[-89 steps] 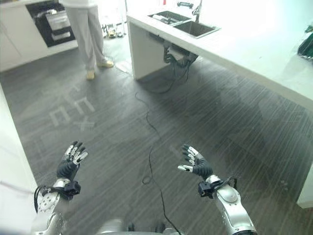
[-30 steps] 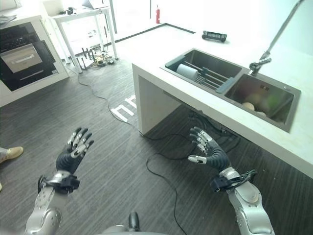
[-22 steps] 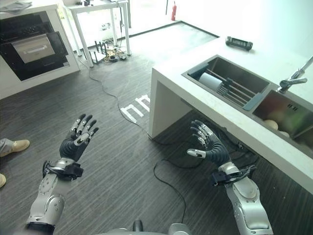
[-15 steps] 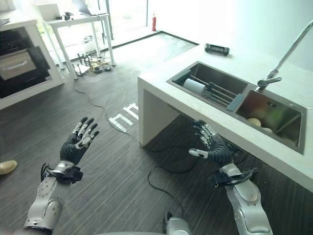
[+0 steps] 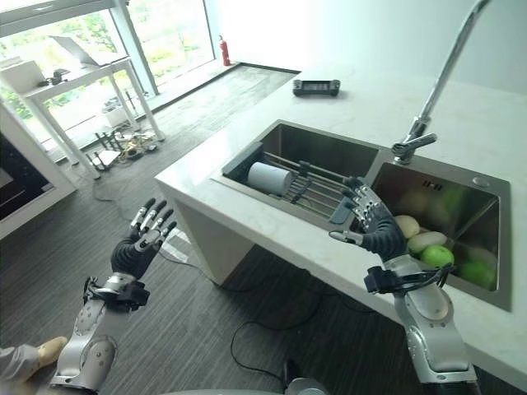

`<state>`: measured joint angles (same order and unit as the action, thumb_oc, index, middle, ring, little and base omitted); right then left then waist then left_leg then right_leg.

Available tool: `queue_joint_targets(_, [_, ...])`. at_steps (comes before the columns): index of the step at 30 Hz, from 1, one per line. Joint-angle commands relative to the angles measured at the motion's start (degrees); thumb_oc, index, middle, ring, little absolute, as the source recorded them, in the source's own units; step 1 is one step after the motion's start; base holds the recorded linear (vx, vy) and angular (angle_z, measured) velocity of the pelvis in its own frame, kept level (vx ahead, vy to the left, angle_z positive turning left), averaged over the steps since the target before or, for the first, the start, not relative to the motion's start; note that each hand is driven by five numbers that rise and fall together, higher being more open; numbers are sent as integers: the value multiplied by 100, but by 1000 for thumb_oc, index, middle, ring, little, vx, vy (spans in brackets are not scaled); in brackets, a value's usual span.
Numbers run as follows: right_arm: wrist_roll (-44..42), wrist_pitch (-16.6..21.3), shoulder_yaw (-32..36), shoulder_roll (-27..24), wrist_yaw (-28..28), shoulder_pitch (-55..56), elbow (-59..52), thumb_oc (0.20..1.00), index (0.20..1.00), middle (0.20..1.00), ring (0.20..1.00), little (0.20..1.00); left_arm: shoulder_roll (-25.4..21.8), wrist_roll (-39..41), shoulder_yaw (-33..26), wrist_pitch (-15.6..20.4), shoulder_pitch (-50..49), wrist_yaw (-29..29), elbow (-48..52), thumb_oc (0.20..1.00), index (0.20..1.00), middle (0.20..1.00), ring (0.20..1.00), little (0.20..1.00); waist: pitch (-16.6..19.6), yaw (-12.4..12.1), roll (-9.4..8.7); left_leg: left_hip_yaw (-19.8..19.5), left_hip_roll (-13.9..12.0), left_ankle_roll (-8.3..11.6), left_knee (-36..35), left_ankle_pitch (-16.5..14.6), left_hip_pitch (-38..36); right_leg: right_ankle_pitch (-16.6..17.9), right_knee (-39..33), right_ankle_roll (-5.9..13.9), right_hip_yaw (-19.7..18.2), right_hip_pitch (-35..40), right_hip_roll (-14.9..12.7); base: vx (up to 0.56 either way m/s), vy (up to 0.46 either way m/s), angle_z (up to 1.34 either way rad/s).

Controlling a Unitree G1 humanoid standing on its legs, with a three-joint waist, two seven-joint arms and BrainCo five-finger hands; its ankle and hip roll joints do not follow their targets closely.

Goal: Place the dishes in the dishwasher.

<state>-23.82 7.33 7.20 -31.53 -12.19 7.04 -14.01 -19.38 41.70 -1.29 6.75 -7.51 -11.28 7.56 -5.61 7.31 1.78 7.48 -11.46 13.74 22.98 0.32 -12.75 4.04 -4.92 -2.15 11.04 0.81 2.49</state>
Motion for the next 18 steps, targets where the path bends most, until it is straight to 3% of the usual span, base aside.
queue_joint_targets(1, [-199, 443, 171, -3, -131, 35, -273, 1000, 1000, 1000, 1000, 1000, -220, 213, -239, 680, -108, -57, 570, 1000, 1000, 1000, 1000, 1000, -5, 14, -269, 110, 546, -613, 394, 751, 879, 75, -8, 403, -486, 165, -370, 240, -144, -50])
queue_joint_targets(2, [-143, 436, 176, 11, -78, 35, -299, 1000, 1000, 1000, 1000, 1000, -203, 75, -302, 766, -100, -87, 645, 1000, 1000, 1000, 1000, 1000, -89, -66, -368, 101, 495, -776, 469, 494, 1346, -7, -8, 397, -564, 333, -416, 237, -55, -58])
queue_joint_targets(4, [-149, 407, 193, -1, -20, 2, -299, 1000, 1000, 1000, 1000, 1000, -239, 63, -391, 836, -132, -182, 721, 1000, 1000, 1000, 1000, 1000, -138, -141, -393, 106, 463, -907, 93, 262, 1431, -91, -8, 441, -633, 421, -423, 243, 77, -62])
queue_joint_targets(6, [-212, 252, 278, -33, 6, -79, -341, 1000, 1000, 1000, 1000, 1000, -300, 160, -588, 867, -234, -230, 897, 1000, 1000, 1000, 1000, 1000, -142, -215, -315, 30, 414, -919, -1401, 258, 1185, -231, -8, 575, -759, 522, -408, 361, 283, -92])
queue_joint_targets(7, [-222, 242, 314, -20, -24, -69, -351, 1000, 1000, 1000, 1000, 1000, -320, 208, -669, 928, -282, -256, 924, 1000, 1000, 1000, 1000, 1000, -148, -280, -262, -200, 421, -887, -2322, 343, 1047, -305, -8, 635, -841, 606, -411, 379, 370, -117])
queue_joint_targets(8, [-166, 193, 306, 26, -75, -73, -405, 1000, 1000, 1000, 1000, 1000, -288, 211, -756, 1048, -354, -216, 971, 1000, 1000, 1000, 1000, 1000, -160, -389, -199, -682, 346, -783, -2798, 642, 1164, -366, -8, 622, -1025, 694, -376, 396, 386, -106])
queue_joint_targets(9, [-92, 141, 270, 41, -112, -99, -437, 1000, 1000, 1000, 1000, 1000, -230, 147, -805, 1153, -388, -166, 973, 1000, 1000, 1000, 1000, 1000, -153, -470, -177, -1089, 376, -740, -2798, 699, 1314, -460, -8, 596, -1173, 789, -359, 348, 368, -113])
queue_joint_targets(10, [-67, 125, 253, 16, -129, -108, -454, 1000, 1000, 1000, 1000, 1000, -176, 114, -848, 1224, -426, -160, 992, 1000, 1000, 1000, 1000, 1000, -148, -516, -178, -1224, 413, -762, -2798, 624, 1318, -525, -8, 601, -1272, 864, -390, 346, 421, -106])
queue_joint_targets(13, [-195, 30, 426, -56, -135, 49, -586, 1000, 1000, 1000, 1000, 1000, -260, 129, -961, 1303, -401, -200, 995, 1000, 1000, 1000, 1000, 1000, -60, -456, -142, -904, 270, -746, -2798, 500, 1331, -601, -8, 775, -1106, 946, -665, 258, 390, -114])
queue_joint_targets(18, [-205, -19, 665, 228, 1, 267, -751, 1000, 1000, 1000, 1000, 1000, -390, 428, -925, 821, 94, -292, 1122, 1000, 1000, 1000, 1000, 1000, 56, -362, -203, -757, 548, -944, -2798, 160, 1075, -444, 128, 1163, -893, 772, -1177, 174, 343, -43])
